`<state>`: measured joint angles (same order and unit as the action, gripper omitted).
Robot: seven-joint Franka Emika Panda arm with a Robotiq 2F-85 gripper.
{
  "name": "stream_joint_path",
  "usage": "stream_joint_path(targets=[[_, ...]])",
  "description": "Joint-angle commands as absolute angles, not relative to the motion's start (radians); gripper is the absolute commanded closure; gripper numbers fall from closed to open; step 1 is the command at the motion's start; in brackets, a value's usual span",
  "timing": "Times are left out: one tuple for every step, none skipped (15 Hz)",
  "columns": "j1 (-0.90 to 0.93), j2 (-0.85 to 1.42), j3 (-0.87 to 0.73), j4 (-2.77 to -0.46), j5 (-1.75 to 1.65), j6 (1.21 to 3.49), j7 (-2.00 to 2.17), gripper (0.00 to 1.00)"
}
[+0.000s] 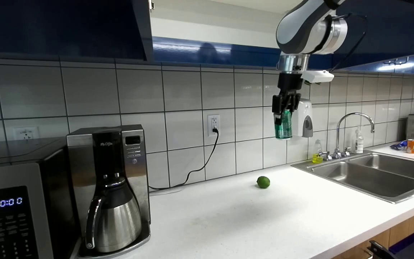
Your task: Move the can of sprite to the bottom shelf of the cabinet
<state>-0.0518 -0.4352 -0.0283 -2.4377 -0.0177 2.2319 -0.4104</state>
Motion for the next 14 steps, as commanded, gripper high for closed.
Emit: stream_joint_path(targets=[[-0.029,-0.510,-0.034,-2.401,-0.060,2.150,-0.358,0.62],[-0.026,-0.520,-0.035,-2.390,-0.061,2.133,-0.353,0.62],[-0.022,-0.526,-0.036,-2.374,-0.058,2.114,-0.347,0.62],[-0.020,-0.531,-0.036,-2.357,-0.056,2.100,-0.341,0.62],[-0.019,-0.532,-0.035,-2.338,-0.056,2.083,-0.331,0.62],[-0.019,-0.532,-0.033,-2.320,-0.058,2.070,-0.319,0.62],[-0.019,-0.529,-0.032,-2.297,-0.058,2.057,-0.309,0.62],[-0.017,-0.525,-0.033,-2.275,-0.055,2.041,-0.305,0.62],[-0.016,-0.520,-0.032,-2.250,-0.055,2.025,-0.297,0.62],[-0.016,-0.516,-0.031,-2.230,-0.055,2.015,-0.287,0.62],[-0.015,-0.511,-0.031,-2.205,-0.053,1.999,-0.281,0.62],[-0.014,-0.505,-0.030,-2.184,-0.053,1.990,-0.273,0.62],[-0.014,-0.500,-0.029,-2.161,-0.054,1.978,-0.266,0.62],[-0.014,-0.494,-0.028,-2.140,-0.054,1.967,-0.262,0.62]])
